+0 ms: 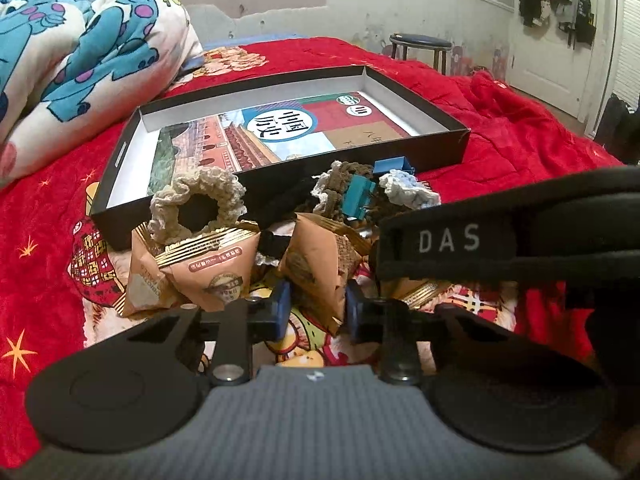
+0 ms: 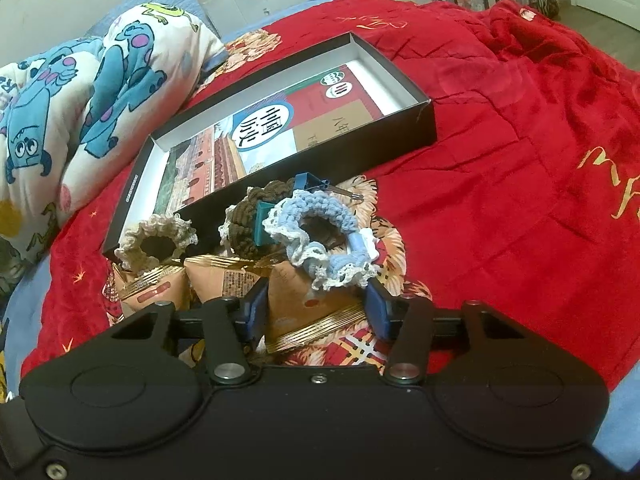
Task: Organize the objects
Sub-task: 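Lower the left tool onto a brown pyramid candy and close its fingers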
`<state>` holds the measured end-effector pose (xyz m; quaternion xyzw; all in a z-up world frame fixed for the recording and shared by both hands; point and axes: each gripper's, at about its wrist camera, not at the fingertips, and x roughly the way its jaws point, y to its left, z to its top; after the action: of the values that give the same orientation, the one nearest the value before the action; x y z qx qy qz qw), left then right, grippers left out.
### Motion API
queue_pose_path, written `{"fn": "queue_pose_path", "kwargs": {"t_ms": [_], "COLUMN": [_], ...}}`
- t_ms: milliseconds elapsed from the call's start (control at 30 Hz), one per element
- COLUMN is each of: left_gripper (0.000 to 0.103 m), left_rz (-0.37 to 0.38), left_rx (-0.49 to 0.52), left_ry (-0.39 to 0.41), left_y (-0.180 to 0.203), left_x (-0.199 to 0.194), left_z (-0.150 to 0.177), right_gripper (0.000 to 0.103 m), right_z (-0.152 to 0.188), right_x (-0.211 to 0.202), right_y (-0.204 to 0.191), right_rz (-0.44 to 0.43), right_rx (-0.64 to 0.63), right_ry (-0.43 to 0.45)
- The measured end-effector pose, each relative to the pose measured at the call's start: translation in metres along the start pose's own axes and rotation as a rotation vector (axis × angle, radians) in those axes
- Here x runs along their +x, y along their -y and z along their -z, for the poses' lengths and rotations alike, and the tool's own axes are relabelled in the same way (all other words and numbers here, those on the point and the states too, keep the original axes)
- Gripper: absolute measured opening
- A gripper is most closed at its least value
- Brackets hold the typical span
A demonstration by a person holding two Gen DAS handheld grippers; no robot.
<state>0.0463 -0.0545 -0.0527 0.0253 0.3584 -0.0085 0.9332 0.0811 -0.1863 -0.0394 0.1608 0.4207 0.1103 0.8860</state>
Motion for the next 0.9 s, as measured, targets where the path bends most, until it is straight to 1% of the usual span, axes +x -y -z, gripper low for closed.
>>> {"fn": "queue_pose_path", "kwargs": {"t_ms": [267,533,767,900], "left_gripper": [0.028,0.027,0.025,0.025], "left_rz": [-0.024,-0.048,-0.043,-0.055], "left_rx": [0.016,0.004,-0.013,-0.001], "left_ry": [0.004,-0.01,-0.004,0.0], "left_y": [0.004,0.005,0.002,0.003], "left_x": [-0.004,-0.01,-0.014,-0.012], "left_z": [0.001,0.0,-0.001,0.001], "right_gripper": [0.048,0.048,0.048,0.047], "right_z": [-0.002,0.0,0.0,0.001], "right_x": [-0.006,-0.015,-0.02,-0.022], "right_y": [0.003,0.003,0.006,0.005], "right_rz": [-0.008,-0.03,-0.043,-0.044], "right_rx": [0.029,0.054,0.077,0.077], "right_ry": [-0.003,-0.018,-0.021,-0.018]}}
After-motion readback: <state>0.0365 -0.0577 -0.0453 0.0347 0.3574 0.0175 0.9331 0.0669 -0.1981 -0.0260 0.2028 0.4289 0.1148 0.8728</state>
